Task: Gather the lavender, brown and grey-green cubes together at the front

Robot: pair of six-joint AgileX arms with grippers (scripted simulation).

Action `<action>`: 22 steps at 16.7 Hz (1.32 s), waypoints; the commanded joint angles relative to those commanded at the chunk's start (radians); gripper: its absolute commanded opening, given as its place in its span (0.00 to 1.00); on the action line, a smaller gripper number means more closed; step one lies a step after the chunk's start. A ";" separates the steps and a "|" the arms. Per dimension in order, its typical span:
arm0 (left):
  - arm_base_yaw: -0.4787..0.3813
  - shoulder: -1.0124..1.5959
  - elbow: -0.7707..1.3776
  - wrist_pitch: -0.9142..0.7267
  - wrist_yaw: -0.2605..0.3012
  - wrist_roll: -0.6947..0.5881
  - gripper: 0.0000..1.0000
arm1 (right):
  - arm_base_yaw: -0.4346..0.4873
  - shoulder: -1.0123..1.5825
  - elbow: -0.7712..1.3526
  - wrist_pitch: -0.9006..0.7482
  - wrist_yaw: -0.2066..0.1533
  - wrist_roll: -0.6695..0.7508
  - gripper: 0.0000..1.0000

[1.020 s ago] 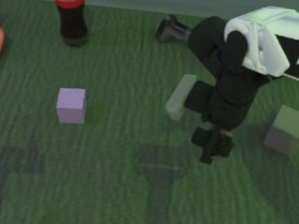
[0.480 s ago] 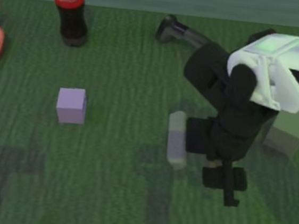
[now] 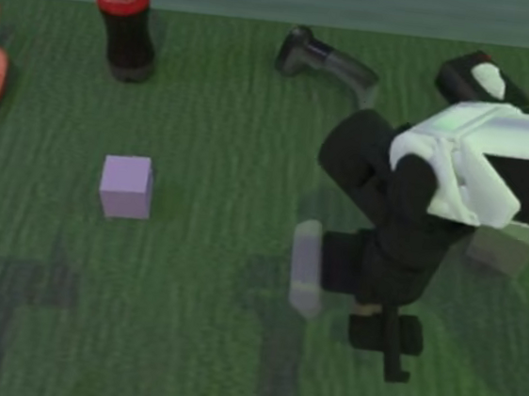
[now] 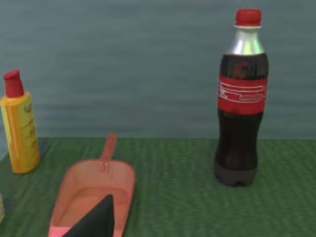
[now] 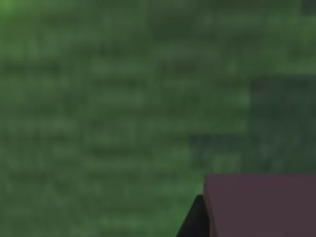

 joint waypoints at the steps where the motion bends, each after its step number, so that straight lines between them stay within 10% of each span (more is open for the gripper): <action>1: 0.000 0.000 0.000 0.000 0.000 0.000 1.00 | 0.001 0.014 -0.023 0.040 0.000 0.000 0.00; 8: 0.000 0.000 0.000 0.000 0.000 0.000 1.00 | 0.004 0.046 -0.070 0.115 0.000 -0.001 0.00; 22: 0.000 0.000 0.000 0.000 0.000 0.000 1.00 | 0.004 0.046 -0.070 0.115 0.000 -0.001 1.00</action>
